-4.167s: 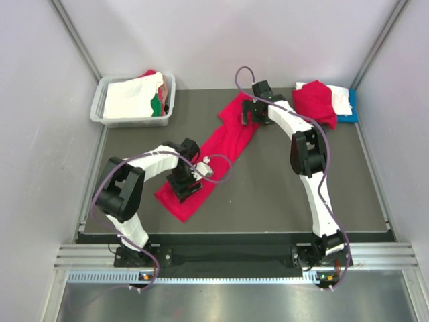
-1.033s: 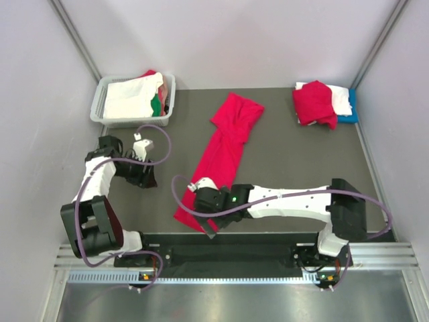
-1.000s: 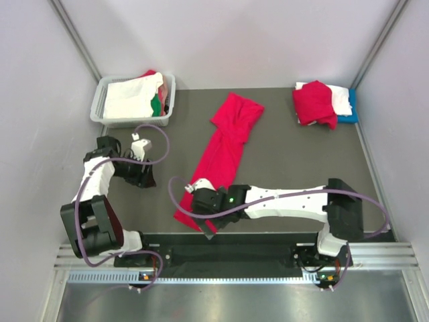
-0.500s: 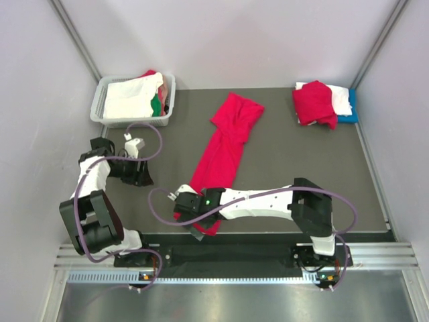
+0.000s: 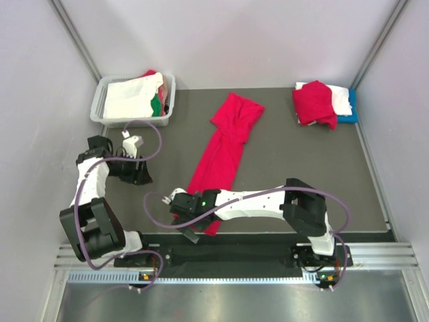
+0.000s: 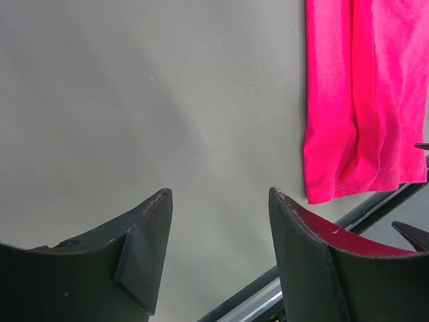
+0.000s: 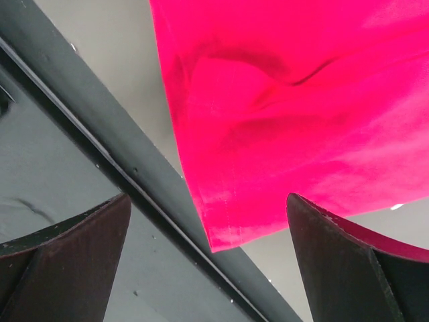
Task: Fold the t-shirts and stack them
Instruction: Fold the tshirt
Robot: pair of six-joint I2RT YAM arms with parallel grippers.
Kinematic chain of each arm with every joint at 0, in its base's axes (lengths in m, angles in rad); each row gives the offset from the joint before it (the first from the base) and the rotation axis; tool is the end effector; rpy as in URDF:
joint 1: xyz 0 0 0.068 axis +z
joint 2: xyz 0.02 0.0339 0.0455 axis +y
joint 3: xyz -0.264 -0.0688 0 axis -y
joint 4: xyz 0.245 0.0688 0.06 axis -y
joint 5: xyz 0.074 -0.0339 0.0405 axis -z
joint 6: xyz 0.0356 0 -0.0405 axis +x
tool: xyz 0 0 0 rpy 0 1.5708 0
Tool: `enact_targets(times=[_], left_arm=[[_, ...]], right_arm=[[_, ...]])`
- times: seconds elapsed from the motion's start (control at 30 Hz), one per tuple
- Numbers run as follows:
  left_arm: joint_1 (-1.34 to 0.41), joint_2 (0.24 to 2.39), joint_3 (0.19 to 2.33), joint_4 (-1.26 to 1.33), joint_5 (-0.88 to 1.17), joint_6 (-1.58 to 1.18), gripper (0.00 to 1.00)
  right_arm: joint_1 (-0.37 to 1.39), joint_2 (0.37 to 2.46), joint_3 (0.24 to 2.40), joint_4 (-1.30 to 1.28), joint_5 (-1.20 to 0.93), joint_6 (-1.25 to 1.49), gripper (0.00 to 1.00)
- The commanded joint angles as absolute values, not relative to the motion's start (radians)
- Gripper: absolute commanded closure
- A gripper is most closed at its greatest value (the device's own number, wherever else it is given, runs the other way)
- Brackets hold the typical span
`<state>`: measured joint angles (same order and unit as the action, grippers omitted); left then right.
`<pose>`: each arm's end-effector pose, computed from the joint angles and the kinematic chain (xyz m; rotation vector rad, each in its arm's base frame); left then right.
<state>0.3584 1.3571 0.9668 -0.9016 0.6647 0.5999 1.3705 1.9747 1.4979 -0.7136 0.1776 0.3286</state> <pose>0.2339 0.0641 0.2357 0.4262 2.4953 -0.6108 0.0876 0.4000 0.1959 -1.3275 2.4080 0.2359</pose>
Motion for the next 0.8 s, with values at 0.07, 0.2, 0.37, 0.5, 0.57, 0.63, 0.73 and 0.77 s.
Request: enact_targets(times=[0.07, 0.2, 0.37, 0.5, 0.57, 0.63, 0.73, 0.77], left_arm=[[0.362, 1.298, 1.006, -0.92, 0.66, 0.583, 0.36], [0.364, 1.302, 1.029, -0.946, 0.669, 0.586, 0.36], [0.362, 1.293, 1.037, -0.957, 0.681, 0.586, 0.36], [0.362, 1.295, 1.032, -0.965, 0.672, 0.595, 0.36], [0.362, 1.295, 1.026, -0.965, 0.667, 0.6, 0.36], [0.362, 1.295, 1.023, -0.963, 0.666, 0.603, 0.36], [0.364, 1.298, 1.023, -0.966, 0.666, 0.612, 0.36], [0.364, 1.301, 1.023, -0.974, 0.669, 0.615, 0.36]], right_arm=[[1.39, 1.954, 1.421, -0.646, 0.129, 0.336, 0.0], [1.388, 1.957, 1.373, -0.626, 0.137, 0.333, 0.0], [1.388, 1.965, 1.356, -0.6, 0.143, 0.321, 0.0], [1.387, 1.965, 1.358, -0.591, 0.14, 0.31, 0.07], [1.388, 1.965, 1.355, -0.583, 0.135, 0.31, 0.17], [1.385, 1.959, 1.347, -0.58, 0.13, 0.311, 0.32], [1.384, 1.953, 1.336, -0.575, 0.127, 0.316, 0.54], [1.384, 1.951, 1.333, -0.577, 0.127, 0.319, 0.58]])
